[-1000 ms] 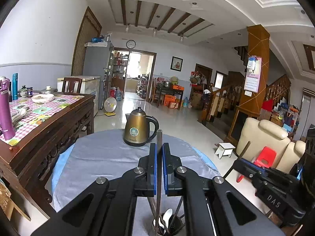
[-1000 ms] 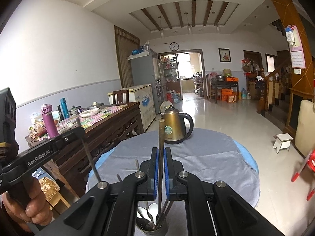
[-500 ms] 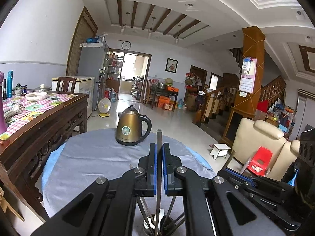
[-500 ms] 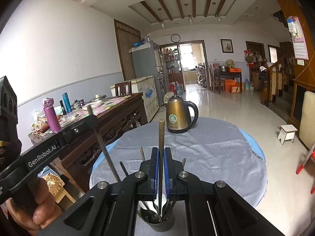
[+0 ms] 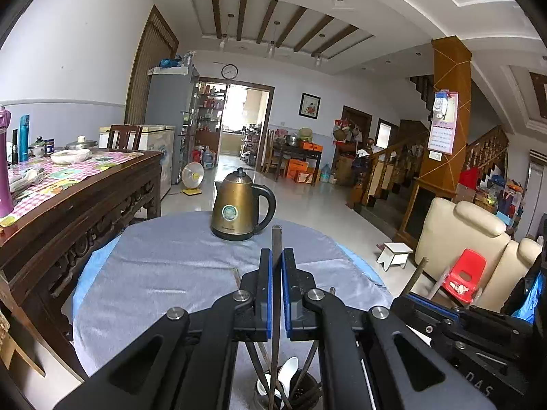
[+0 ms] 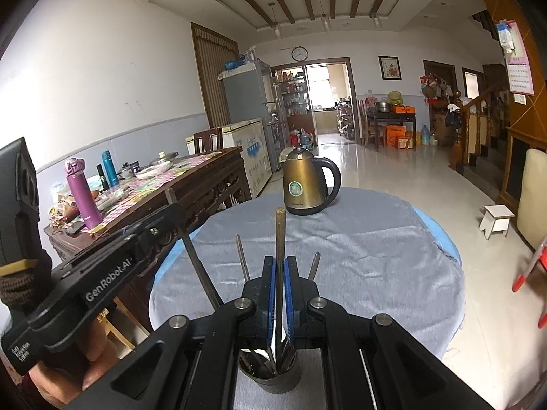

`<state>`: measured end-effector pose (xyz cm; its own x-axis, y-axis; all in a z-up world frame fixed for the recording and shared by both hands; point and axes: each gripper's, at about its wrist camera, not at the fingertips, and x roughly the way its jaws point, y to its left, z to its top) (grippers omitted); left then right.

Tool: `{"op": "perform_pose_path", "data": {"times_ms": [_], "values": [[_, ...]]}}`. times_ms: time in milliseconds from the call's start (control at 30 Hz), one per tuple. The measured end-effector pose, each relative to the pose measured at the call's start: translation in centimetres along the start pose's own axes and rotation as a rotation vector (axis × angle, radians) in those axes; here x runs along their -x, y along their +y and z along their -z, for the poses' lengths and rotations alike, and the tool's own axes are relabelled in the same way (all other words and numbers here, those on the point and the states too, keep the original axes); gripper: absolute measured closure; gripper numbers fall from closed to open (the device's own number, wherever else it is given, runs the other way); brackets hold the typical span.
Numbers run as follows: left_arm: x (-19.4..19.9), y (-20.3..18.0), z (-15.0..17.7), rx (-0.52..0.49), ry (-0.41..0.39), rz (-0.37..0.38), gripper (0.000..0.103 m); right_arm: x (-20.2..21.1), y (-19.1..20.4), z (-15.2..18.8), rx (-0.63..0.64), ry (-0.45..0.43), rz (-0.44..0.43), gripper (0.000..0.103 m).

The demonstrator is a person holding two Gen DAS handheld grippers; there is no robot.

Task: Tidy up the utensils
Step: 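Push the held chopsticks down into the black cup with both tools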

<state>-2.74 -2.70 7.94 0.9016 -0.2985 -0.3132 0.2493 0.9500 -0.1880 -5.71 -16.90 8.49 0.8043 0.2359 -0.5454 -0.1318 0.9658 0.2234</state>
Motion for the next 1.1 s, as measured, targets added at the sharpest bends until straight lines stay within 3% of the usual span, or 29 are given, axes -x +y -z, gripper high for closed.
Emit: {"op": "perform_pose_path", "data": {"times_ms": [767, 1100], "values": [[-2.0, 0.3, 1.2, 0.026, 0.062, -0.009, 0.098, -0.5, -0.4, 0.4, -0.023, 0.016, 0.002, 0.097], [-3.1, 1.9, 2.0, 0.101, 0.082, 0.024, 0.098, -1.0, -0.2, 0.5, -0.028, 0.029, 0.002, 0.097]]}}
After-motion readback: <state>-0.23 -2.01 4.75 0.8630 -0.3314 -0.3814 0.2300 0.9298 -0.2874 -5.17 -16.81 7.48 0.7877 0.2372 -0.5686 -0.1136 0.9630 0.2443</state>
